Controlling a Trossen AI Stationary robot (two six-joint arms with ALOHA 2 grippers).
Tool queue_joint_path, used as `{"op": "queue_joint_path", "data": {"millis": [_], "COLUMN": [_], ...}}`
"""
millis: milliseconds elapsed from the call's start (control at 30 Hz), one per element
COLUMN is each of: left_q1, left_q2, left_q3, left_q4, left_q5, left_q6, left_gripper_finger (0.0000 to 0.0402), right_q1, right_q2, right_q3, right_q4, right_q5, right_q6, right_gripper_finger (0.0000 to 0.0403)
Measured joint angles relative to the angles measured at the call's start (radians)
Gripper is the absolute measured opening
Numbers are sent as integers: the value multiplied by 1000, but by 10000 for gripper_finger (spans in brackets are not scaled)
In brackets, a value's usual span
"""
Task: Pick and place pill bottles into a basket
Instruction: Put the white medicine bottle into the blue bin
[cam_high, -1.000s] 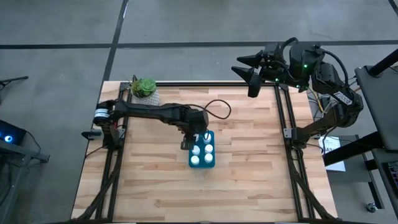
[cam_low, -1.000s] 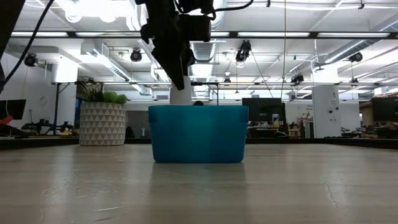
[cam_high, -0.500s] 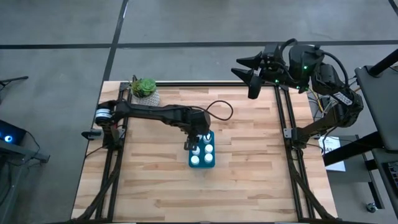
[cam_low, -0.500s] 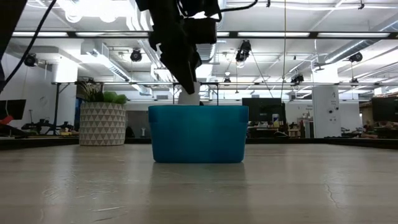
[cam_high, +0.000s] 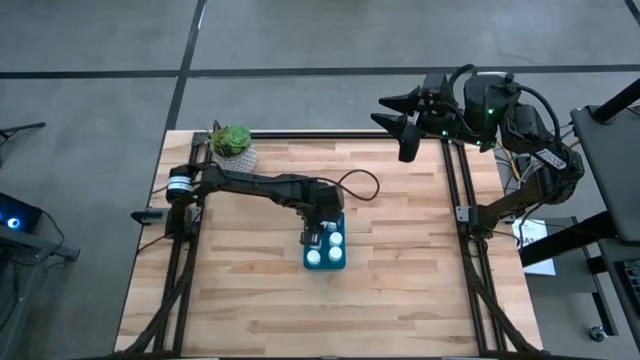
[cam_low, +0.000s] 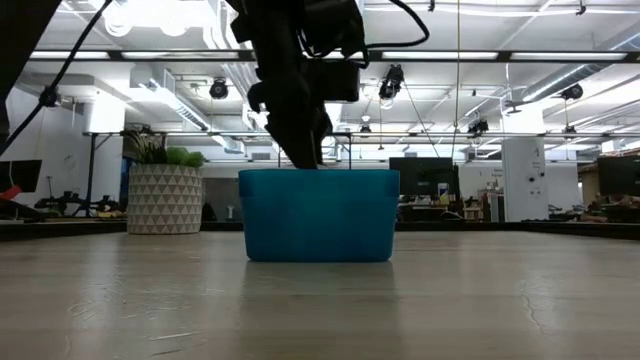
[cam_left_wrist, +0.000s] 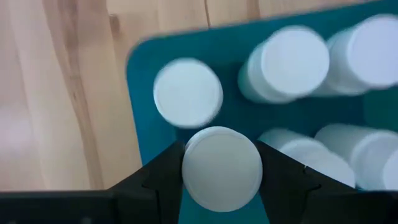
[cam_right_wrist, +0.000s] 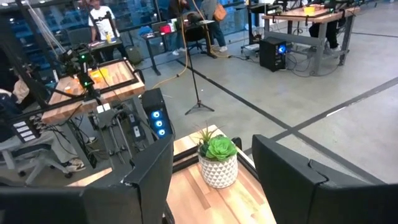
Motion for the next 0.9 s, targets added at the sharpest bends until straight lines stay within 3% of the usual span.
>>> {"op": "queue_joint_path", "data": {"millis": [900], "left_q1": [11], "left_q2": [-46], "left_q3": [-125], "left_q4": [69], "left_q5": [8], "left_q6": [-26], "left_gripper_finger": [159], "right_q1": [4], "right_q2": [0], "right_q3": [0], "right_q4": [1], "right_q5": [2], "right_q6": [13], "right_gripper_finger": [210]}}
